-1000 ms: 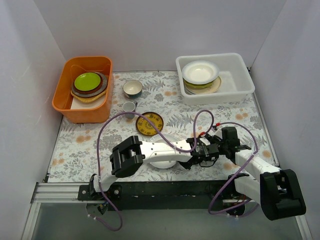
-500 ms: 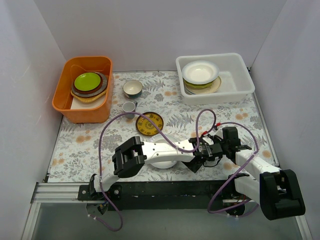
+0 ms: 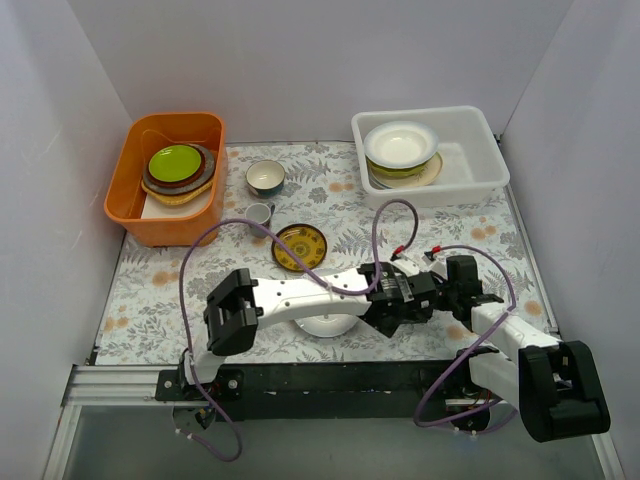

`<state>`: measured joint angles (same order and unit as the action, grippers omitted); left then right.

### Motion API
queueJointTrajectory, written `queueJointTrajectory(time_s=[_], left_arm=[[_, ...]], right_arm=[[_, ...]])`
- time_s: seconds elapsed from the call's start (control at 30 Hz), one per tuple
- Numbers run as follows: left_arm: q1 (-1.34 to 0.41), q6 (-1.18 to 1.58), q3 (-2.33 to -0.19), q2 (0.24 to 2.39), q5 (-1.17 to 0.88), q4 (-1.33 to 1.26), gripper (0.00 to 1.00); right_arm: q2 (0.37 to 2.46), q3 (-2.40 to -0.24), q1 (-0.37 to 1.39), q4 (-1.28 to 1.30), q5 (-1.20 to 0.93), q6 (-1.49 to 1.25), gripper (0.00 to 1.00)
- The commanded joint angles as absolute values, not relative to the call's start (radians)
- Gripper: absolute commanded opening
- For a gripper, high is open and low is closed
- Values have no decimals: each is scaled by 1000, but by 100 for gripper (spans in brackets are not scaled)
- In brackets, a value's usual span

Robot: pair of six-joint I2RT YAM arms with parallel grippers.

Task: Place the plates into the plastic bin on the countertop
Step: Place the plate in the plastic bin.

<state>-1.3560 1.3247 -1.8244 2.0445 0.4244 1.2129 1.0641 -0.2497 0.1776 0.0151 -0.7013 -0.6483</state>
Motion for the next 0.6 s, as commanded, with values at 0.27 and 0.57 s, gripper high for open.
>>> queueJointTrajectory(time_s=[0.27, 0.57], left_arm=[[-1025, 1286, -1514, 1550, 269, 1049, 80], [-801, 1299, -1333, 1336, 58, 934, 83]], right_arm=[[991, -192, 176, -173, -773, -722, 66], [1078, -196, 262, -337, -759, -781, 62]])
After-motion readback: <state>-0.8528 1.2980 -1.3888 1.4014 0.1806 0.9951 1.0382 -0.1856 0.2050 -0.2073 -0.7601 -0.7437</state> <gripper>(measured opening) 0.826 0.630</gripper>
